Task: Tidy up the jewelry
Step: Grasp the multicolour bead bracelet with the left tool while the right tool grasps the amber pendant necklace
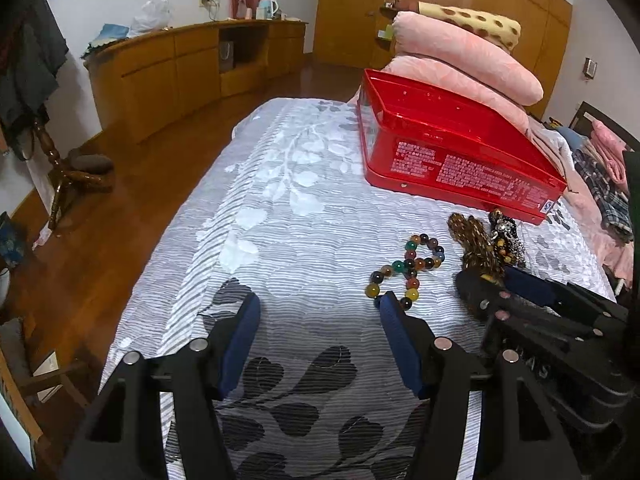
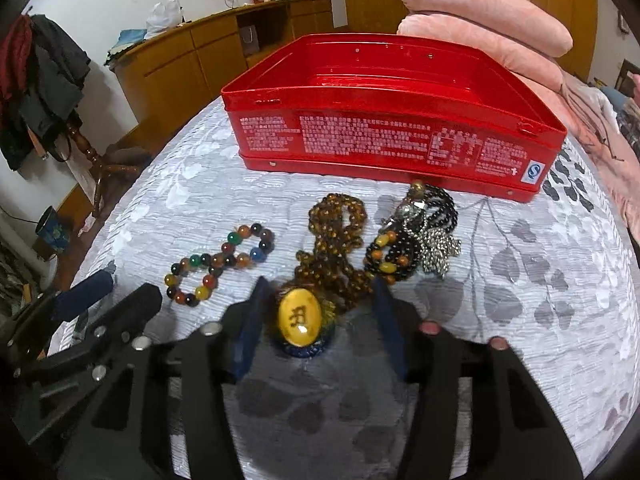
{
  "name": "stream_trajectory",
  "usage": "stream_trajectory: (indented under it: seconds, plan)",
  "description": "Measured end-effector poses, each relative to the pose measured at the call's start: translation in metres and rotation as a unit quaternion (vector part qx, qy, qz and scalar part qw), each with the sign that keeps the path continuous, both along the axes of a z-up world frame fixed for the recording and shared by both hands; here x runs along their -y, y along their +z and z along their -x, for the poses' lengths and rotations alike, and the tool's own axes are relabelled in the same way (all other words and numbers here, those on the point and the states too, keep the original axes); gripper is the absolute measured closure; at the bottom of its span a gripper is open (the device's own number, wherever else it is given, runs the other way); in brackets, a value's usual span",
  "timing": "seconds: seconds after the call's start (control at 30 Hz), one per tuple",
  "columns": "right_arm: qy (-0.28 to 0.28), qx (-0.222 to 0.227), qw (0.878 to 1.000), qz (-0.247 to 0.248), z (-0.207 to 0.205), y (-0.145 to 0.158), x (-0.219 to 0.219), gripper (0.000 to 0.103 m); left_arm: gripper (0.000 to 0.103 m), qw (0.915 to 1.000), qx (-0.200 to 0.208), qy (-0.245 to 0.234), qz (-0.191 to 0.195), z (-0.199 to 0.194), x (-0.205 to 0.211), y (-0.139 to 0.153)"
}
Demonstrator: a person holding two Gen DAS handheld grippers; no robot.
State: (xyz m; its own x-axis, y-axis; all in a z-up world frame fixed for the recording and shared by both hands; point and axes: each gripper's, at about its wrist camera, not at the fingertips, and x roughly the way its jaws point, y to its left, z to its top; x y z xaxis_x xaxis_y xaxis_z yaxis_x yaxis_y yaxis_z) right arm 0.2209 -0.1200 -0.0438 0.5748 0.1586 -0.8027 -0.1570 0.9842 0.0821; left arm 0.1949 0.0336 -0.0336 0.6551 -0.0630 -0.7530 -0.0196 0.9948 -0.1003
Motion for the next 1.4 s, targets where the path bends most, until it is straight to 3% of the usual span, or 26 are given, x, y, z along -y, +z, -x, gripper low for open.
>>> stream_trajectory:
  seconds: [0.03, 0.1, 0.13, 0.23, 0.53, 0.7, 0.8, 0.97, 1.13, 1.2, 1.4]
  plan:
    - [-0.001, -0.001, 1.000, -0.006, 0.001, 0.000, 0.005, 0.076, 0.042, 1.0000, 0.000, -0.001, 0.000, 0.000, 0.000, 0.000]
    - [0.005, -0.006, 1.000, -0.022, 0.002, -0.001, 0.011, 0.081, 0.042, 1.0000, 0.001, -0.004, -0.001, -0.001, 0.002, 0.001]
    - [0.007, -0.006, 1.000, -0.030, 0.005, 0.001, 0.016, 0.088, 0.042, 1.0000, 0.001, -0.005, -0.002, -0.001, 0.003, 0.001]
    - [0.018, -0.010, 0.998, -0.055, 0.014, 0.002, 0.031, 0.088, 0.041, 0.9999, 0.000, -0.012, -0.002, -0.005, 0.007, 0.001]
    - [0.022, -0.011, 0.998, -0.052, 0.051, 0.004, 0.060, 0.088, 0.041, 0.9992, -0.014, -0.035, -0.009, -0.024, 0.028, -0.003]
    - [0.038, -0.016, 0.998, -0.042, 0.064, 0.005, 0.067, 0.084, 0.037, 0.9982, -0.015, -0.055, -0.018, -0.023, 0.044, -0.004]
    - [0.034, -0.010, 0.998, -0.049, 0.064, 0.010, 0.072, 0.075, 0.031, 0.9974, -0.023, -0.063, -0.026, -0.026, 0.051, -0.007]
    - [0.027, -0.003, 0.999, -0.047, 0.054, 0.012, 0.074, 0.065, 0.031, 0.9975, -0.025, -0.062, -0.021, -0.030, 0.051, -0.008]
    - [0.029, 0.000, 0.999, -0.027, 0.045, 0.007, 0.059, 0.065, 0.065, 0.9987, -0.020, -0.041, -0.022, -0.029, 0.044, -0.007]
    - [0.028, -0.002, 0.999, -0.016, 0.043, 0.003, 0.054, 0.064, 0.073, 0.9989, -0.019, -0.038, -0.022, -0.028, 0.042, -0.006]
    - [0.024, 0.002, 1.000, -0.008, 0.045, 0.004, 0.057, 0.077, 0.092, 0.9989, -0.015, -0.042, -0.015, -0.018, 0.038, -0.004]
